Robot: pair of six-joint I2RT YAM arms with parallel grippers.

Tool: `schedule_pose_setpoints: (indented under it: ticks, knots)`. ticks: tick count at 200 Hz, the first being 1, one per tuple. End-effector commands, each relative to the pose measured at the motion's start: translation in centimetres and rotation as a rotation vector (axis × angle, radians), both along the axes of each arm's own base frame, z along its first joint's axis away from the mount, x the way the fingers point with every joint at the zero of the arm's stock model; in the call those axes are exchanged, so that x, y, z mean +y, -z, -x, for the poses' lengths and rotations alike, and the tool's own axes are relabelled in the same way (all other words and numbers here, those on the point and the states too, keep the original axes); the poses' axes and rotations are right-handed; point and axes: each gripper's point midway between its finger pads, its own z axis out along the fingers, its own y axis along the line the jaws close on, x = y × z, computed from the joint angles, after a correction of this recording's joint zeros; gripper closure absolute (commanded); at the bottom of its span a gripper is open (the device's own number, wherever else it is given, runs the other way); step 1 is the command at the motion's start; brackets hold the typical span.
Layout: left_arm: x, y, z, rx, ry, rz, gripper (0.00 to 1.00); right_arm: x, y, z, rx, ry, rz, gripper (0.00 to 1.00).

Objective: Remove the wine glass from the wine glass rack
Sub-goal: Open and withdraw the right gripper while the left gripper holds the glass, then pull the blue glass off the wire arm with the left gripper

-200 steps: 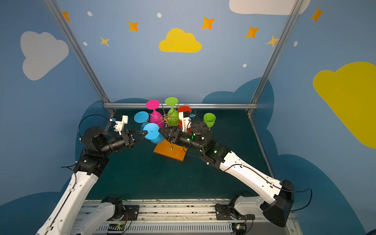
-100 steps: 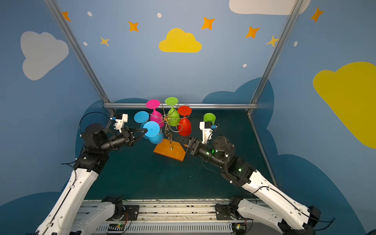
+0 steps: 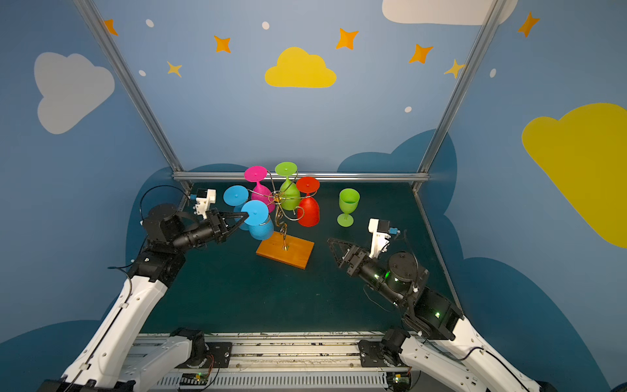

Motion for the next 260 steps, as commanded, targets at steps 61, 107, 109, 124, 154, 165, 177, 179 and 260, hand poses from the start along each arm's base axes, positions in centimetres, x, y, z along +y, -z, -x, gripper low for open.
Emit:
schedule_pose_setpoints:
  ticks: [61,107,109,124,154,165,177,179,260]
  knots:
    - [-0.8,-2.2,-0.9,-0.057,-0.008,-0.007,0.96,-3.0,0.9,0.3,-0.012,0.091,0.031,0.25]
    - [-1.4,-2.2,-1.4,-0.06,-0.001,-0.011,0.96,-3.8,0.9,0.5,-0.016,0.109,0.028,0.25]
    - [-1.5,-2.1,-1.4,-0.058,0.002,-0.011,0.96,-3.8,0.9,0.6,-0.017,0.108,0.027,0.25]
    - [-1.9,-2.1,-1.5,-0.062,0.011,-0.013,0.96,-4.0,1.0,0.6,-0.018,0.112,0.03,0.25]
    - [-3.1,-2.3,-1.2,-0.071,0.052,-0.025,0.96,-4.3,1.1,0.6,-0.018,0.122,0.035,0.25]
    - [-3.3,-2.4,-1.1,-0.074,0.059,-0.026,0.96,-4.4,1.1,0.7,-0.018,0.122,0.036,0.25]
    - [-3.5,-2.4,-1.1,-0.075,0.063,-0.026,0.96,-4.4,1.1,0.7,-0.02,0.124,0.036,0.25]
    - [-3.5,-2.4,-1.1,-0.077,0.063,-0.026,0.96,-4.4,1.1,0.7,-0.02,0.123,0.036,0.25]
    - [-4.7,-2.3,-0.2,-0.069,0.118,-0.01,0.96,-4.8,1.1,0.7,-0.02,0.138,0.038,0.25]
